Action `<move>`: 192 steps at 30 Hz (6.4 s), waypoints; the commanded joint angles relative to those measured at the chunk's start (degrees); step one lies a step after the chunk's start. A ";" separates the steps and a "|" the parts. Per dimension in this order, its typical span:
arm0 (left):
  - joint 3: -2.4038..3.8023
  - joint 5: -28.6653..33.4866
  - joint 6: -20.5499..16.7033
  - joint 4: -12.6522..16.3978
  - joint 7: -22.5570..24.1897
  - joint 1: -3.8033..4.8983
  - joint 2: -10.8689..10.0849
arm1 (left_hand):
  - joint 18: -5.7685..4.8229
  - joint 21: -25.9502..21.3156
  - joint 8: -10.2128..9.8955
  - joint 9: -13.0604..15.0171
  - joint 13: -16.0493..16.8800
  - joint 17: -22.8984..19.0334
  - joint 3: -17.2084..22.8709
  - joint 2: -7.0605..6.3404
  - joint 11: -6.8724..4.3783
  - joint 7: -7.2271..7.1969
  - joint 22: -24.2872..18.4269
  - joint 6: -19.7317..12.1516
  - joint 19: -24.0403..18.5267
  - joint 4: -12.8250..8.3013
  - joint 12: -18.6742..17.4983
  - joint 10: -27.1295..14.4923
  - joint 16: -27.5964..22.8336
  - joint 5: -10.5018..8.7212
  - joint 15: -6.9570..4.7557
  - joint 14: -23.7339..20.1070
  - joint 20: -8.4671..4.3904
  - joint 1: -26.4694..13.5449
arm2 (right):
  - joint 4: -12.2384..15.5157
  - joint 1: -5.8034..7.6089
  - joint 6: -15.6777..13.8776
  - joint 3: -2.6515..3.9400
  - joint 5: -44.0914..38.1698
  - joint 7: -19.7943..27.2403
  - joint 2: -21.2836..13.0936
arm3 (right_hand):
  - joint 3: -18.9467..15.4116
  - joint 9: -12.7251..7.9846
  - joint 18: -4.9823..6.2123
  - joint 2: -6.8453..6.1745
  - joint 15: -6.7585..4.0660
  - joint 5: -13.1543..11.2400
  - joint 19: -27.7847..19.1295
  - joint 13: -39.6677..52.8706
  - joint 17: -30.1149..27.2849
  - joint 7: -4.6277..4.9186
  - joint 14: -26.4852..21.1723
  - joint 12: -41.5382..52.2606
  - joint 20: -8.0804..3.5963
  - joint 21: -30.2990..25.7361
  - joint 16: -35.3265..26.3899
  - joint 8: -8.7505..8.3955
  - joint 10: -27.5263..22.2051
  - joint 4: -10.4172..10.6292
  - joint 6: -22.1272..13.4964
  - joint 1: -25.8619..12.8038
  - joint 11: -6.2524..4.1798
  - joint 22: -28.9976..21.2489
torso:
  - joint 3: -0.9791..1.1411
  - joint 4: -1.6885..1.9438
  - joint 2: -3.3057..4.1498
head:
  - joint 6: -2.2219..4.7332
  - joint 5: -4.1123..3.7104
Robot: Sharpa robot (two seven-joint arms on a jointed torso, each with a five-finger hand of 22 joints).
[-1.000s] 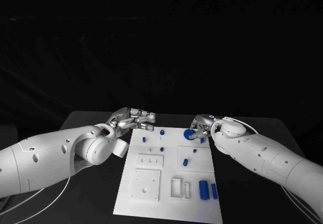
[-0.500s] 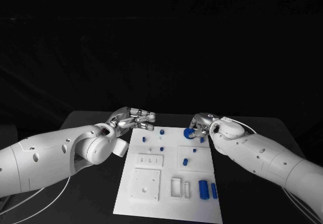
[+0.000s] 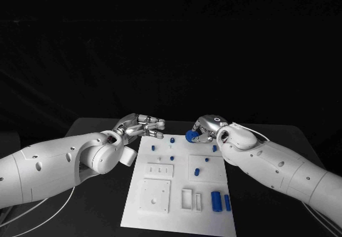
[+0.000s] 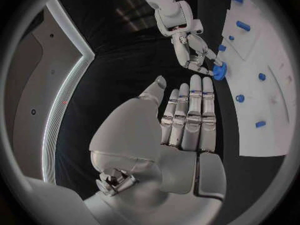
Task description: Assemble the parts on the task board
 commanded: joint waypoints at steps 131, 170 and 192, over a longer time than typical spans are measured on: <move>0.05 0.06 0.03 -0.26 0.25 0.07 0.66 | -0.34 0.63 0.31 0.09 0.09 -0.04 0.46 -0.04 -0.07 0.26 -0.26 -0.26 -0.43 0.05 0.21 -0.44 0.23 0.27 -0.15 -0.36 0.06 -0.38 | 0.03 -2.64 -11.89 -3.32 0.71 -1.80 3.82 | -2.05 -0.14 1.54 -1.12 0.28 4.09 3.16 2.68 -1.23 1.01 -0.18 -1.29 0.31 0.52 -0.74 0.25 -1.39 7.90 -5.89 -8.19 0.77 -0.05 | -0.04 -0.07 0.11 | -0.13 1.15; 0.00 0.07 0.87 -1.71 0.62 -0.68 -0.07 | -0.42 0.18 0.29 0.07 0.08 -0.33 0.78 -0.60 0.33 0.51 -0.56 -0.53 -1.32 -0.85 0.19 -1.51 -0.52 0.29 0.29 -1.32 0.44 -0.04 | -6.47 -3.31 1.63 1.38 24.81 19.23 -8.67 | -5.08 -0.19 0.61 -1.63 0.33 3.71 2.90 1.87 -0.78 0.88 -0.24 -2.22 0.40 -0.72 -1.52 0.20 -2.15 -3.70 -7.36 3.92 0.73 1.33 | 2.53 -2.40 -1.34 | -2.02 -1.45; 0.01 -0.32 2.04 -0.96 0.80 -0.80 -0.25 | 0.52 -2.95 0.28 0.07 0.09 -1.61 -0.01 -0.06 1.15 0.90 -2.19 -1.47 -2.97 -2.04 0.18 -3.31 -2.10 0.31 2.16 -5.99 2.53 -0.10 | -11.80 -4.75 3.93 1.38 24.14 19.81 -5.53 | -5.07 -0.20 0.43 -1.49 0.08 4.34 2.92 1.85 -0.45 0.82 -0.24 -2.41 0.11 -1.02 -1.60 0.20 -2.29 -4.13 -8.27 3.99 0.55 1.80 | 2.67 -1.93 -0.94 | -2.29 -1.89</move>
